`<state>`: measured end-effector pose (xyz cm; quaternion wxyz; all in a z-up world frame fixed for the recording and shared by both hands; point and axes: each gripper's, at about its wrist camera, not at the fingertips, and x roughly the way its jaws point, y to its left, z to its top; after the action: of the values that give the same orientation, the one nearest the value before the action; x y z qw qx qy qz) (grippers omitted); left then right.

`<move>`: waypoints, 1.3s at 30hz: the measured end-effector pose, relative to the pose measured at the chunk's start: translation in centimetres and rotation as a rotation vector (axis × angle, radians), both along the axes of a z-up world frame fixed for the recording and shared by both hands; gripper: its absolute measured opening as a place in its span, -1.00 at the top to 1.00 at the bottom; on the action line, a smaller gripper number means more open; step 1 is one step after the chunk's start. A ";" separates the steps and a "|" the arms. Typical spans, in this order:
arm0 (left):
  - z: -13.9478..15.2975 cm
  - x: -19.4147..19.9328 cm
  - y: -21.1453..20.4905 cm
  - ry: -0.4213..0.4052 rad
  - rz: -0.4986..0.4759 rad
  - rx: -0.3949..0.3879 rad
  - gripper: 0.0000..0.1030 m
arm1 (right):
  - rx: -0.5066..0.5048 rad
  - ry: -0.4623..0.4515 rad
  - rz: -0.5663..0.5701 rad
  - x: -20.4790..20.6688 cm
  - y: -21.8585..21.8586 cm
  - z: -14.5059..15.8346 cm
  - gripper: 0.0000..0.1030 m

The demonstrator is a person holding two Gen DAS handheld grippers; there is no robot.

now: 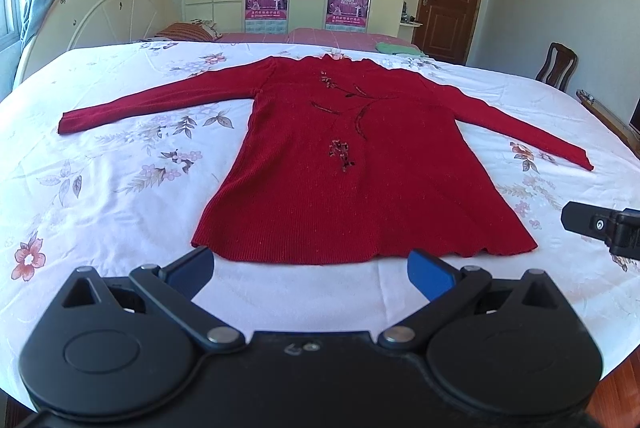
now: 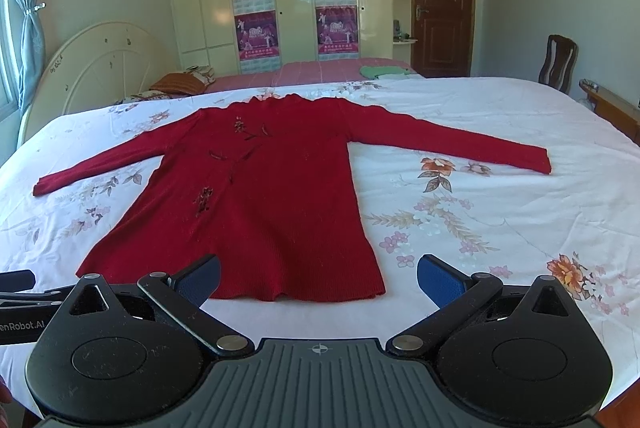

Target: Fold small clothes

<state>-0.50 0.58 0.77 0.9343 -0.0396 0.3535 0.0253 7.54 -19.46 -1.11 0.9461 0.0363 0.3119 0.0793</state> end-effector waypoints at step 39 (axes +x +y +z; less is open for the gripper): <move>-0.3 0.5 -0.6 0.003 -0.015 0.012 -1.00 | 0.000 -0.002 -0.006 0.2 -0.1 -0.5 -1.00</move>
<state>-0.02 0.01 0.45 0.9341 -0.0314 0.3550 0.0202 7.74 -19.53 -1.56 0.9467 0.0371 0.3107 0.0766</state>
